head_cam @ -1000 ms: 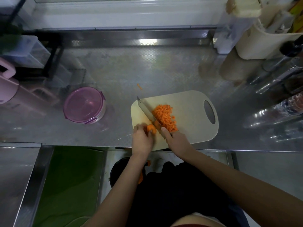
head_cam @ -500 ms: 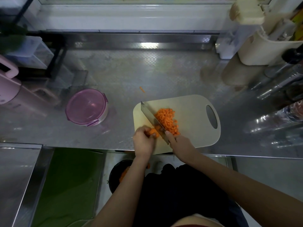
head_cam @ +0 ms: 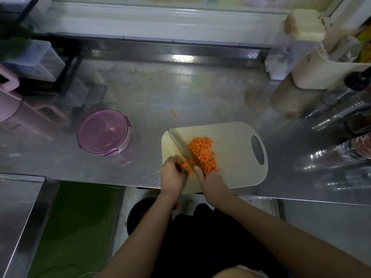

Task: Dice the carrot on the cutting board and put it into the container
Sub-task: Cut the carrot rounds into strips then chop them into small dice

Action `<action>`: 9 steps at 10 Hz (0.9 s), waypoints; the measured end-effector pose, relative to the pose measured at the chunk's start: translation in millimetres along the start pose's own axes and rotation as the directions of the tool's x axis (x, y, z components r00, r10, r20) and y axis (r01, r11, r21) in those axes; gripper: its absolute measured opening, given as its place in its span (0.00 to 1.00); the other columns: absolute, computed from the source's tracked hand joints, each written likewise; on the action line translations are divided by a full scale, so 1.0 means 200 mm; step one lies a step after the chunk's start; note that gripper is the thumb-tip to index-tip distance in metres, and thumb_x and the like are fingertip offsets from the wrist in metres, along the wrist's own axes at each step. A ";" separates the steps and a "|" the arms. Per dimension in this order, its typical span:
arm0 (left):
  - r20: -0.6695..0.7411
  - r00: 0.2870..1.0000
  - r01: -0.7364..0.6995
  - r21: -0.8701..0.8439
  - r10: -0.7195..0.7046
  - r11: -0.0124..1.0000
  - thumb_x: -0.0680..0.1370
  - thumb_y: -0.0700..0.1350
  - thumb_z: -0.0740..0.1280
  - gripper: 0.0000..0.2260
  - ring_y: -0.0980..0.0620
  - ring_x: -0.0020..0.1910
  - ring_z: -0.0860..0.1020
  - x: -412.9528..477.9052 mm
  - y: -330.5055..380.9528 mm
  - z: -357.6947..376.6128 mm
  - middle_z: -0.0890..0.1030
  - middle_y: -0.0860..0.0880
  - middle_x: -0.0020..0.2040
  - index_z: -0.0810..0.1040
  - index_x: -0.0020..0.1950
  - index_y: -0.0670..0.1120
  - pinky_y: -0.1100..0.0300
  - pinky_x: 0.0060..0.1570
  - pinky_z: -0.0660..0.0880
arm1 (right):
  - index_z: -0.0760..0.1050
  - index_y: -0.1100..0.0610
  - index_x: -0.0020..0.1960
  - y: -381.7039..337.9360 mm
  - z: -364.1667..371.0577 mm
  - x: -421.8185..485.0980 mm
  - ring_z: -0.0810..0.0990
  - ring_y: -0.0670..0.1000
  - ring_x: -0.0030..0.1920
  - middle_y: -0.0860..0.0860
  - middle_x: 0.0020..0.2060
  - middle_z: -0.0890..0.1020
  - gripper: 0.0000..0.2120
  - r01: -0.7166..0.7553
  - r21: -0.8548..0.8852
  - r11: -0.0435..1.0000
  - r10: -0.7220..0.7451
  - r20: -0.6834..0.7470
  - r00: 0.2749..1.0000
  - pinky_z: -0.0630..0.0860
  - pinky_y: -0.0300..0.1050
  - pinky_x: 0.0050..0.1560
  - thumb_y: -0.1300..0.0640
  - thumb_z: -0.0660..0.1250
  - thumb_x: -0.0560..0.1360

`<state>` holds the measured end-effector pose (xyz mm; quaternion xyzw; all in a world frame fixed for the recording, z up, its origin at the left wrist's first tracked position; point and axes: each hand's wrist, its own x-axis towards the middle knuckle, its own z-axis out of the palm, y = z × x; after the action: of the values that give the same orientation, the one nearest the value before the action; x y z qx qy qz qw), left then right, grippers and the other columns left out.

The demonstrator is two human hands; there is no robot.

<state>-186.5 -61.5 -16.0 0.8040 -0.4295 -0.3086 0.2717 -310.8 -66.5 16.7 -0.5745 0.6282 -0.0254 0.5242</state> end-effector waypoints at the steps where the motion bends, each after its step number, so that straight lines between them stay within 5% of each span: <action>1: 0.005 1.000 -0.009 -0.008 0.009 1.000 0.70 0.36 0.69 0.04 0.47 0.39 0.75 0.00 -0.01 0.01 0.78 0.43 0.40 0.76 0.42 0.40 0.61 0.37 0.68 | 0.54 0.63 0.75 -0.07 0.01 0.02 0.74 0.55 0.47 0.64 0.57 0.75 0.22 0.010 -0.217 0.976 -0.007 0.014 1.000 0.66 0.44 0.37 0.59 0.51 0.82; 2: 0.019 1.000 0.005 -0.021 -0.004 1.000 0.70 0.36 0.69 0.05 0.49 0.39 0.73 0.00 -0.01 0.01 0.76 0.45 0.41 0.74 0.42 0.42 0.66 0.35 0.63 | 0.65 0.62 0.70 -0.03 0.00 0.07 0.76 0.57 0.49 0.57 0.44 0.75 0.21 0.027 -0.085 0.996 -0.031 -0.051 0.998 0.66 0.44 0.40 0.52 0.51 0.82; 3: 0.003 1.000 0.021 -0.066 -0.021 0.998 0.70 0.35 0.69 0.06 0.50 0.40 0.74 0.00 -0.02 0.02 0.78 0.45 0.42 0.74 0.43 0.43 0.68 0.36 0.63 | 0.76 0.63 0.45 -0.02 -0.03 0.09 0.73 0.52 0.43 0.55 0.39 0.74 0.27 0.079 -0.061 0.995 -0.081 -0.025 0.996 0.66 0.42 0.45 0.41 0.50 0.80; 4: 0.012 0.999 0.052 -0.060 -0.052 0.997 0.70 0.35 0.69 0.06 0.50 0.42 0.74 0.00 -0.02 0.03 0.78 0.45 0.44 0.75 0.44 0.43 0.68 0.37 0.63 | 0.65 0.56 0.27 -0.01 -0.04 0.10 0.71 0.51 0.32 0.52 0.27 0.71 0.27 0.123 -0.078 0.989 -0.126 -0.046 0.991 0.65 0.42 0.42 0.42 0.51 0.80; 9: -0.001 0.998 0.069 -0.092 -0.069 0.993 0.70 0.35 0.71 0.09 0.51 0.41 0.74 -0.01 -0.01 0.03 0.77 0.46 0.42 0.72 0.41 0.46 0.65 0.41 0.67 | 0.71 0.57 0.35 0.06 -0.08 0.01 0.75 0.54 0.39 0.55 0.36 0.76 0.27 0.089 -0.066 0.994 -0.091 -0.022 0.996 0.69 0.43 0.44 0.39 0.49 0.79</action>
<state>-190.8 -60.3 -21.8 0.8056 -0.3863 -0.3357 0.2985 -329.1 -74.0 15.1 -0.6184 0.6087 -0.0359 0.4957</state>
